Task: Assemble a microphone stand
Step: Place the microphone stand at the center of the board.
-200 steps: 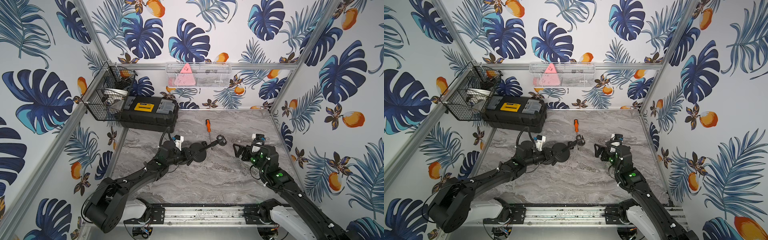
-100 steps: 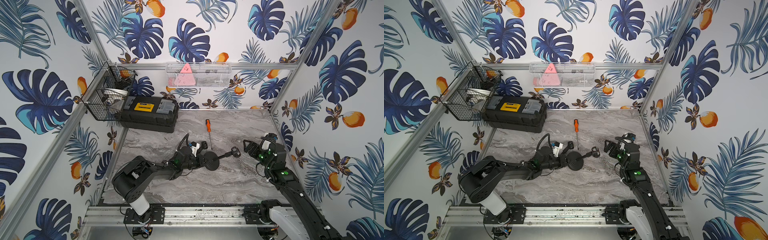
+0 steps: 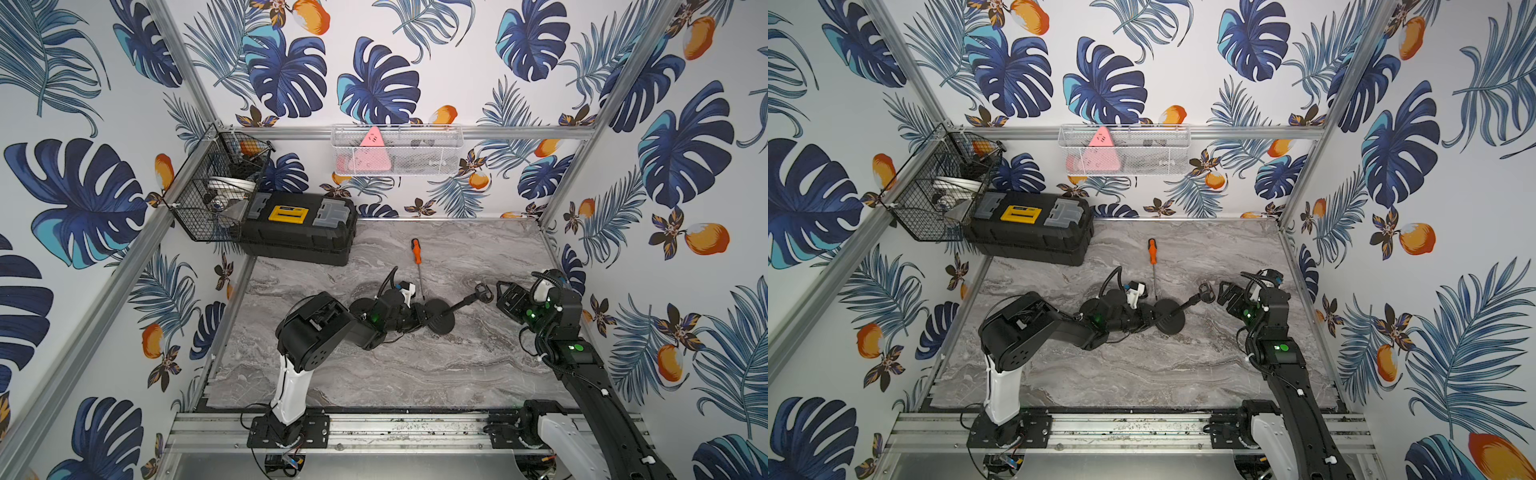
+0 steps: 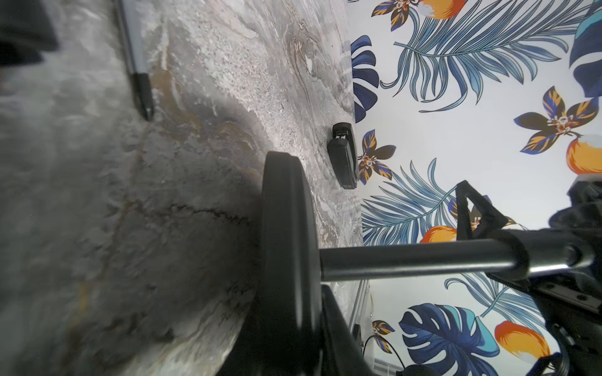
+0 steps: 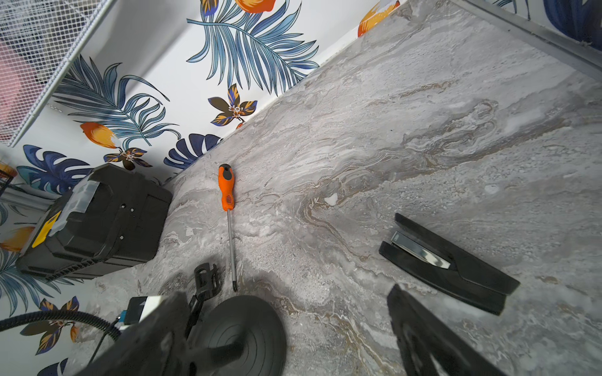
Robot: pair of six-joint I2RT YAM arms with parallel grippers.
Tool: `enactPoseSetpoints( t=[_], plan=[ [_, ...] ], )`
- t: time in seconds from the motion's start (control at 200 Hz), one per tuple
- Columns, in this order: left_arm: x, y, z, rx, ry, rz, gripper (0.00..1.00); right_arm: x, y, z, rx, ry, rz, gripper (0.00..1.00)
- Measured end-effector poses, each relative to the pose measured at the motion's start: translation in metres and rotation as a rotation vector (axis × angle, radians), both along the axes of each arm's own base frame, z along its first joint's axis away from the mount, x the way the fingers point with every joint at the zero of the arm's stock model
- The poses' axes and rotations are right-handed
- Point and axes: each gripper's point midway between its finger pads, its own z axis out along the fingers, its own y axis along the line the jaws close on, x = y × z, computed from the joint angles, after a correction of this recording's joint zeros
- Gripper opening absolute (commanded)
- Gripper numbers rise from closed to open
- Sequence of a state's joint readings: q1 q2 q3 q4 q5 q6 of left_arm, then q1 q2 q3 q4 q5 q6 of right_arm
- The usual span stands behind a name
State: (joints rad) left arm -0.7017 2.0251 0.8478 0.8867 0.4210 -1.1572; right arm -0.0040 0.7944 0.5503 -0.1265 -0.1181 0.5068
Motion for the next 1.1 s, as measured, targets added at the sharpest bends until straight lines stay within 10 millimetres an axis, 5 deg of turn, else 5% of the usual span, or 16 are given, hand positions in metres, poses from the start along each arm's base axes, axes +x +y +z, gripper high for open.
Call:
enactPoseSetpoints(
  t=[0.39, 1.101],
  plan=[
    [0.016, -0.02, -0.007, -0.074, 0.005, 0.007, 0.03, -0.007, -0.03, 0.004, 0.024, 0.007, -0.103, 1.0],
    [0.023, -0.025, -0.027, -0.048, 0.021, 0.03, 0.54, -0.01, -0.03, 0.005, 0.076, 0.002, -0.076, 1.0]
  ],
)
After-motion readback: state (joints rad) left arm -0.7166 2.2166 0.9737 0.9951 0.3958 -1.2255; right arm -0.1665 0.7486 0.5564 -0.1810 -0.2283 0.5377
